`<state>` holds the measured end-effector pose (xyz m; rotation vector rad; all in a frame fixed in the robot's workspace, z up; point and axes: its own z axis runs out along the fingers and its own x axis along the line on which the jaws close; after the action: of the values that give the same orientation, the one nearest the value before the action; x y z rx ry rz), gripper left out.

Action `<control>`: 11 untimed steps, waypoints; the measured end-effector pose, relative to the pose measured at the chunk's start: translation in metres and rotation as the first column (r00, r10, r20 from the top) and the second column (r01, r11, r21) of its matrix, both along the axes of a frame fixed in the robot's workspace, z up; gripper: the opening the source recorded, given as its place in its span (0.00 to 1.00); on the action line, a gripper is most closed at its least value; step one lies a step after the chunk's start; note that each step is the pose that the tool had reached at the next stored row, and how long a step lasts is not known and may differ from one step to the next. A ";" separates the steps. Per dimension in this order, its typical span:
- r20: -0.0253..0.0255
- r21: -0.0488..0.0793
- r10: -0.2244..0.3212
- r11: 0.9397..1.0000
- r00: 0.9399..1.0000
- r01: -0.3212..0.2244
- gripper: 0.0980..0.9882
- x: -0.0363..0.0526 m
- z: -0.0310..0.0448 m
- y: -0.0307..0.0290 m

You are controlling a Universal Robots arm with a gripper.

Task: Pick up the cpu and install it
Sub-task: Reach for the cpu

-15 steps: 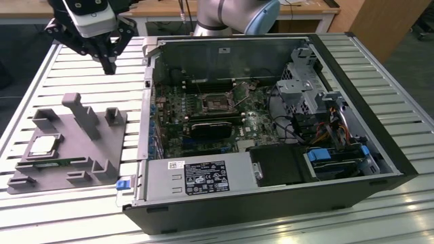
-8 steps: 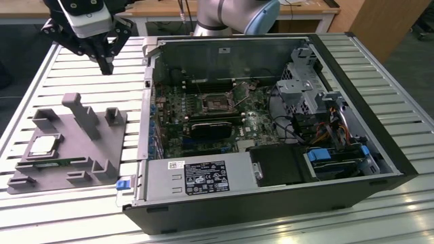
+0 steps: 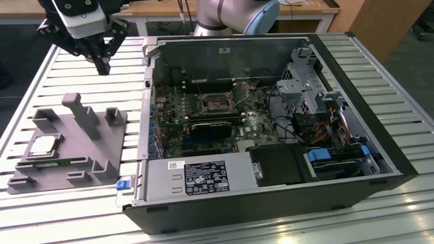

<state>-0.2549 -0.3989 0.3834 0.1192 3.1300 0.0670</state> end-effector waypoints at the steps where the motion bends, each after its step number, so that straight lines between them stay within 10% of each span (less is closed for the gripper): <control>1: 0.000 0.000 0.000 1.000 1.000 0.000 0.01 -0.0008 -0.0001 0.0000; 11: -0.002 0.000 0.000 1.000 1.000 0.000 0.01 -0.0100 -0.0009 0.0000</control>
<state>-0.2649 -0.3989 0.3825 0.1194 3.1319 0.0668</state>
